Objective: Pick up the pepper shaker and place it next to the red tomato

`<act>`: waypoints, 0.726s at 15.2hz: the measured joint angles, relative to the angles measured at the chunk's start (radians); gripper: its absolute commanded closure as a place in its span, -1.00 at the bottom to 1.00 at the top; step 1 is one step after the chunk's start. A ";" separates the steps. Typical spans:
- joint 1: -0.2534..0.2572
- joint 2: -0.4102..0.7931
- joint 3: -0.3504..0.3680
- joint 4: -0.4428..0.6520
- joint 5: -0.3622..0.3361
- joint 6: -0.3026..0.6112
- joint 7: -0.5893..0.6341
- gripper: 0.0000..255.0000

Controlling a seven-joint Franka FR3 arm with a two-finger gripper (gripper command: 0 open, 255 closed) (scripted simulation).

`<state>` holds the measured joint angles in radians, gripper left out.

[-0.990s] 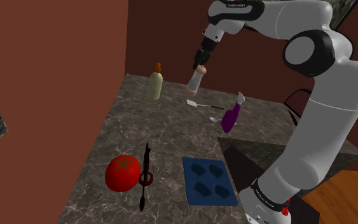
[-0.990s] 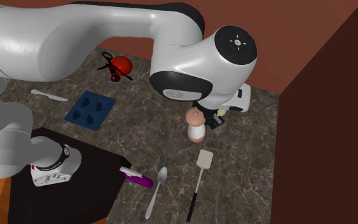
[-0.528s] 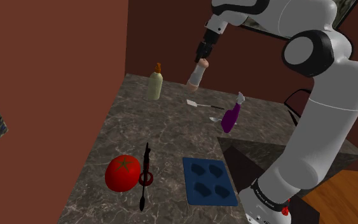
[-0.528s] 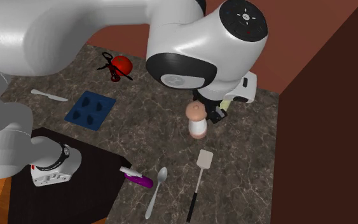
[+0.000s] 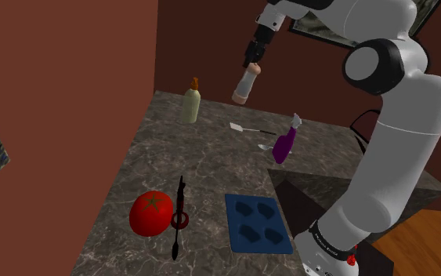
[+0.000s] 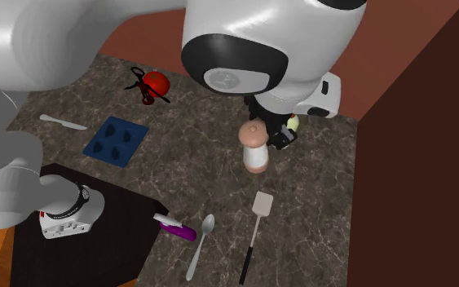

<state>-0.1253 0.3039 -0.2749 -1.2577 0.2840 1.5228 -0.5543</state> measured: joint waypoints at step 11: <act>-0.040 0.090 0.002 0.286 0.031 -0.195 0.032 1.00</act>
<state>-0.1651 0.3940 -0.2731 -0.9715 0.3147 1.3278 -0.5219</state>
